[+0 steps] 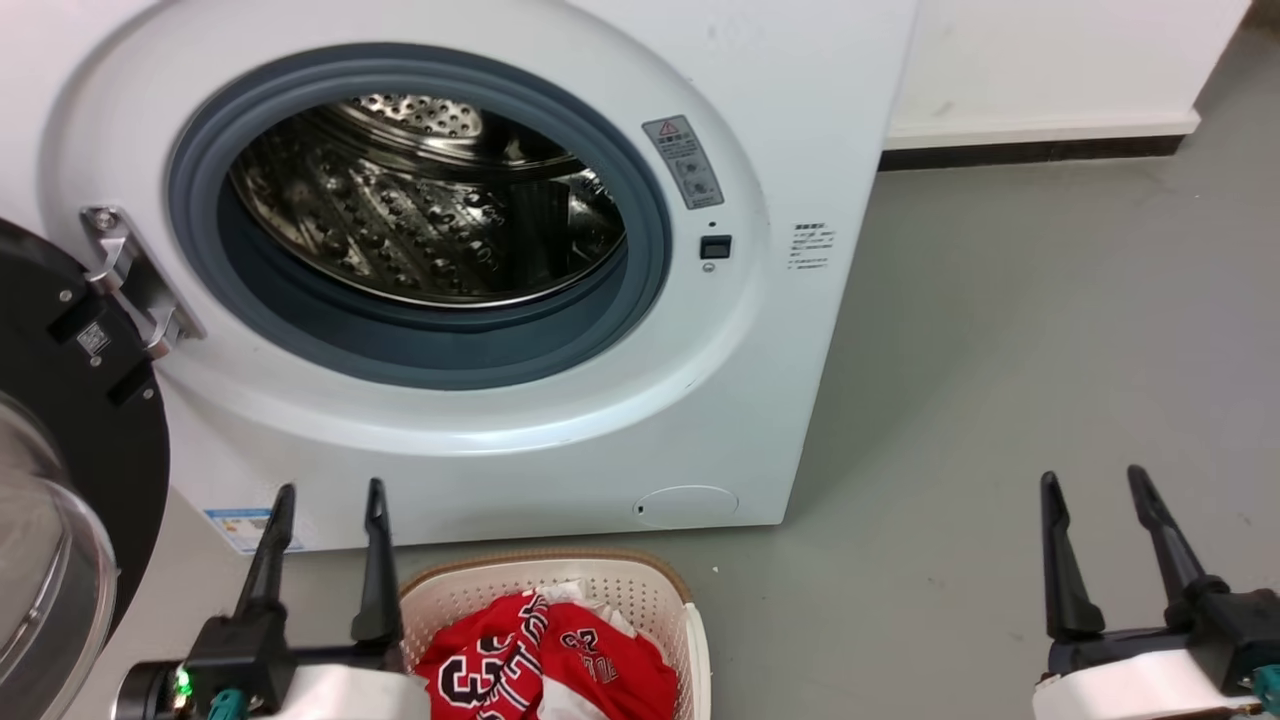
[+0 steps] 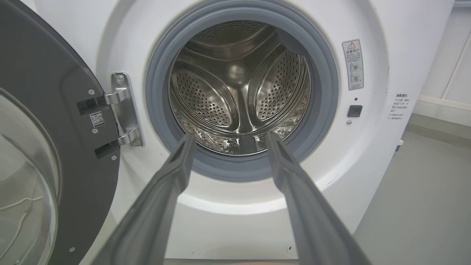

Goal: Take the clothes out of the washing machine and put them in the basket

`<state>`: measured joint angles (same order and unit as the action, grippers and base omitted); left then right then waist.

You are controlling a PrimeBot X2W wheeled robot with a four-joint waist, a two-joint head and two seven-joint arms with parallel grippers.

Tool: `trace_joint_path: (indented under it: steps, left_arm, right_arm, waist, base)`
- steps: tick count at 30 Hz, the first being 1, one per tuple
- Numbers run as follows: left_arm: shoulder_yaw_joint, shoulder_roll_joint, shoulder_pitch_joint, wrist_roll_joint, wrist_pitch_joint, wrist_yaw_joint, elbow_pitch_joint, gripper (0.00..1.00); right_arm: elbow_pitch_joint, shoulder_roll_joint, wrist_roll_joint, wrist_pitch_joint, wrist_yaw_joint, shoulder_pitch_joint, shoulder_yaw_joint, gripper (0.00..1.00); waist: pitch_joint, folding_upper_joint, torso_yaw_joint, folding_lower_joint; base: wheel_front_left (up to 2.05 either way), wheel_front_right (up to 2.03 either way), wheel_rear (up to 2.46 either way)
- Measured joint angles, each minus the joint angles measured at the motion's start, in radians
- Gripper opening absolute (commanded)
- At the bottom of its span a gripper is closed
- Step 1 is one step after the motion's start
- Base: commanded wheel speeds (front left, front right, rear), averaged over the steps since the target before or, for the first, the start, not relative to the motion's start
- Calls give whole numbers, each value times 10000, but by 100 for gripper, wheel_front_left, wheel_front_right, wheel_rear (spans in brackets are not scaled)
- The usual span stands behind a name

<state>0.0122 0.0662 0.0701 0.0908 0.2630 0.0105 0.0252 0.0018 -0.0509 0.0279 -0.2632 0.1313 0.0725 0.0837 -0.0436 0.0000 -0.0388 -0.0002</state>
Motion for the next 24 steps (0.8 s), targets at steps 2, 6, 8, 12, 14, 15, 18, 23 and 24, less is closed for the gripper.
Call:
trace_joint_path:
  steps: [2, 6, 8, 12, 14, 15, 18, 23, 24]
  left_arm:
    - [132, -52, 143, -2, 0, 75, 119, 100]
    - [35, -104, 322, -268, 0, 71, 313, 100]
    - [17, -113, 336, -313, 0, 71, 339, 100]
    - [-29, -123, 338, -466, 0, 12, 339, 100]
    - [-17, -125, 338, -495, 0, 10, 334, 100]
    - [-8, -125, 337, -506, 0, 4, 334, 100]
    - [0, -130, 336, -512, 0, -12, 320, 100]
    - [65, -136, 331, -499, 0, -17, 318, 100]
    - [77, -136, 330, -499, 0, -19, 318, 100]
  right_arm:
    - [17, 4, 90, 0, 2, 60, -77, 100]
    - [15, 0, 307, 0, 0, 111, -75, 100]
    - [23, 2, 339, 0, 0, 111, -140, 100]
    - [52, 2, 418, -2, 0, 111, -174, 100]
    - [59, 2, 420, 0, 0, 111, -174, 100]
    - [61, 2, 420, -2, 0, 111, -174, 100]
    - [73, 2, 422, -2, 0, 109, -161, 100]
    - [88, 2, 451, 0, 0, 106, -182, 100]
    - [94, 2, 451, -2, 0, 105, -194, 100]
  waist:
    - [78, 0, -86, 1]
    - [164, 0, -195, 1]
    - [178, 0, -229, 1]
    - [200, 0, -239, 2]
    - [205, 0, -235, 2]
    - [205, 0, -231, 2]
    - [211, 0, -228, 2]
    - [221, 0, -241, 2]
    - [222, 0, -246, 2]
  base:
    - [0, 0, 0]
    - [0, 0, 0]
    - [0, 0, 0]
    - [0, 0, 0]
    - [0, 0, 0]
    - [0, 0, 0]
    - [0, 0, 0]
    - [0, 0, 0]
    - [0, 0, 0]
